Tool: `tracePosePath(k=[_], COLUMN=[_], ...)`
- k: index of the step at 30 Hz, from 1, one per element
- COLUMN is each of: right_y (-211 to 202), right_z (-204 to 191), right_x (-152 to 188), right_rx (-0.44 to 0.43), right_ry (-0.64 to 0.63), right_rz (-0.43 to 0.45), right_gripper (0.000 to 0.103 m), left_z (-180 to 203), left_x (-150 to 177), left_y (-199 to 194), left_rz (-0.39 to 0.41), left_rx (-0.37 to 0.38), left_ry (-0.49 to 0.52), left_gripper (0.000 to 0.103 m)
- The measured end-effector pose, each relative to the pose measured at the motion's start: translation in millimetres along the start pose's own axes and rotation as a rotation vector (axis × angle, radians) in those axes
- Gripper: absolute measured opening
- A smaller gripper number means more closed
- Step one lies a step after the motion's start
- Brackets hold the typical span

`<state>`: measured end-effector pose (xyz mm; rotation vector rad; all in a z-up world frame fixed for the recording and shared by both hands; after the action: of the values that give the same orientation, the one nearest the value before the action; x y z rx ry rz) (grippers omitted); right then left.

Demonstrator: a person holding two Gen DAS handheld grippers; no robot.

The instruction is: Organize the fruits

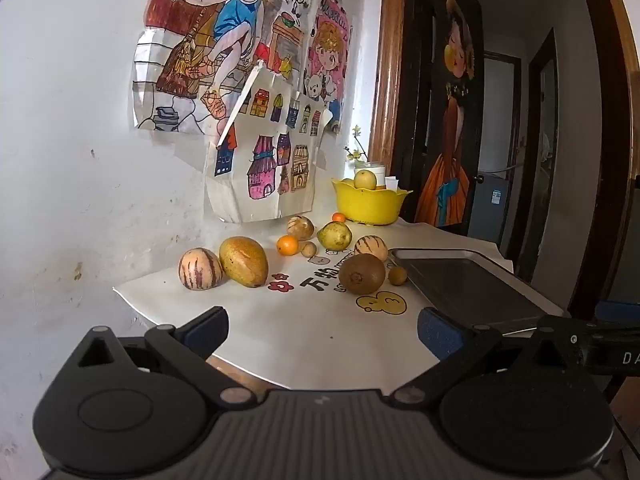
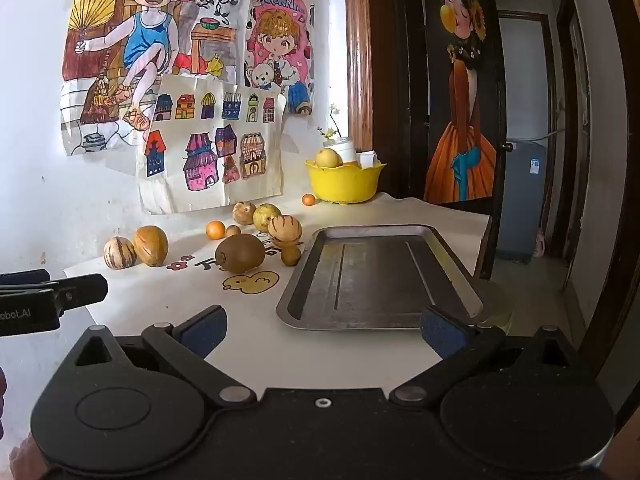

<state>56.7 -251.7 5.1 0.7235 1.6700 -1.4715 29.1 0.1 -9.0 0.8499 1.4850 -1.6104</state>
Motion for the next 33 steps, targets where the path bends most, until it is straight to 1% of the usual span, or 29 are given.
tracePosePath(k=[16, 22, 33], right_y=[-1.5, -1.3, -1.7], right_z=[0.8, 1.3, 0.6], right_x=[1.7, 1.8, 2.3], right_rx=[-0.003, -0.002, -0.004], right_ry=[0.004, 0.007, 0.006], right_rz=[0.001, -0.003, -0.005], right_gripper=[0.103, 0.103, 0.102], left_z=[3.2, 3.1, 3.4], left_x=[3.1, 2.2, 2.7], left_y=[5.3, 3.5, 2.5], left_rz=[-0.001, -0.017, -0.019], left_rx=[-0.005, 0.002, -0.001], left_ry=[0.031, 0.016, 0.014], left_gripper=[0.103, 0.103, 0.103])
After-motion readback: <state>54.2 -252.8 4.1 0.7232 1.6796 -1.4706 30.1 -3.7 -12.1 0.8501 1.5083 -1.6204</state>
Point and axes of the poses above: each gripper's, at about its wrist camera, not at the fingertips, and y roughly the way its jaws point, z to its right, x to its underside, the point moved 3 cm from there along y, roughly the way its jaws point, and after that the axes turned 11 degrees about -z, right-handed, at the moved point
